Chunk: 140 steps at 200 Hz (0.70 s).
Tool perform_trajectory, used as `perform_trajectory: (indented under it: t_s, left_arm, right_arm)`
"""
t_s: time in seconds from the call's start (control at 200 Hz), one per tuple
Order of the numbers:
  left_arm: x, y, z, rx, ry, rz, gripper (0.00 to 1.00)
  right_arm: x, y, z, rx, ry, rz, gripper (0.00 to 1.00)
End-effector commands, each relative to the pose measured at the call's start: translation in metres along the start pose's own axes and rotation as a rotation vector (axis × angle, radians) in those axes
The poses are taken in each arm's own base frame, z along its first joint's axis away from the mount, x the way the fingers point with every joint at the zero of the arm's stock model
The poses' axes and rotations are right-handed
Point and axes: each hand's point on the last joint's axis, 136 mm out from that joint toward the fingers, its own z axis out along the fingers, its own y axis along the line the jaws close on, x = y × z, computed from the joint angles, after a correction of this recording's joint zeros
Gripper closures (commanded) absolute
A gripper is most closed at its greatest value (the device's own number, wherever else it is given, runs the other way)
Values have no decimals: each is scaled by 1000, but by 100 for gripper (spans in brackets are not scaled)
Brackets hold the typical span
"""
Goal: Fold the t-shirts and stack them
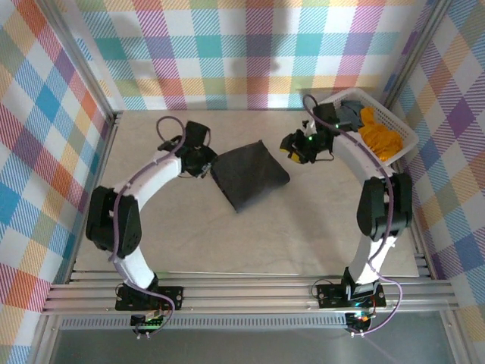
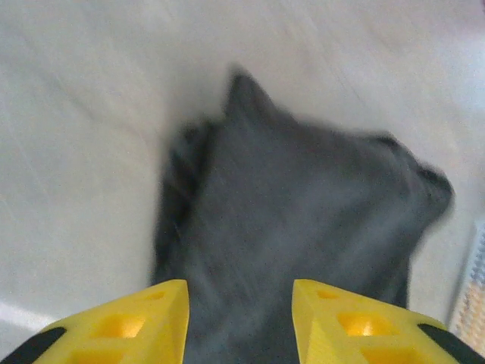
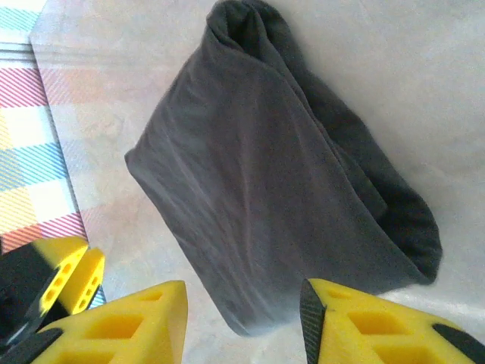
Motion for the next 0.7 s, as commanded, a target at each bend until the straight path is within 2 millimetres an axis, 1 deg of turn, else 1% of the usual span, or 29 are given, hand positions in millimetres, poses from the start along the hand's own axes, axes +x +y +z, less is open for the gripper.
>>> perform_trajectory:
  t_s: [0.0, 0.02, 0.04, 0.055, 0.115, 0.135, 0.145, 0.155, 0.175, 0.195, 0.275, 0.34, 0.39, 0.47, 0.515, 0.61, 0.695]
  left_arm:
    - [84, -21, -11, 108, 43, -48, 52]
    - [95, -24, -9, 131, 43, -74, 50]
    - [107, -25, -7, 151, 44, -103, 47]
    - [114, -31, -6, 185, 41, -120, 44]
    - [135, -40, 3, 258, 25, -206, 40]
    - [139, -45, 6, 286, 11, -230, 38]
    - [141, -46, 7, 293, 6, -237, 34]
    - [144, -47, 9, 299, 6, -262, 32]
    - [147, -49, 13, 307, 0, -290, 29]
    - [150, -52, 16, 320, 0, -309, 28]
    - [160, -59, 37, 342, 1, -379, 25]
    - [163, -59, 51, 354, -18, -437, 22]
    - [165, -59, 60, 359, -32, -473, 18]
    - [166, -55, 76, 338, -47, -513, 17]
    - [164, -51, 83, 332, -65, -543, 17]
    - [154, -47, 95, 346, -108, -605, 18]
    - [147, -45, 105, 358, -135, -636, 25]
  right_arm:
    - [22, -1, -20, -54, -46, -53, 54]
    - [30, -1, -26, -68, -55, -58, 53]
    - [34, -2, -29, -74, -61, -58, 53]
    - [39, -4, -31, -79, -64, -58, 51]
    - [56, -2, -46, -118, -88, -68, 48]
    - [61, -2, -49, -126, -89, -70, 47]
    - [64, -2, -52, -133, -94, -73, 46]
    - [65, -2, -53, -134, -95, -73, 46]
    - [72, -1, -60, -145, -105, -79, 45]
    - [74, -2, -61, -147, -104, -79, 45]
    - [93, -2, -77, -158, -112, -90, 44]
    - [103, -3, -87, -152, -113, -99, 44]
    - [112, -4, -95, -154, -116, -106, 43]
    - [121, -3, -104, -162, -119, -112, 43]
    - [125, -2, -108, -169, -120, -112, 43]
    - [131, 0, -112, -188, -115, -108, 43]
    - [136, -2, -111, -204, -105, -96, 43]
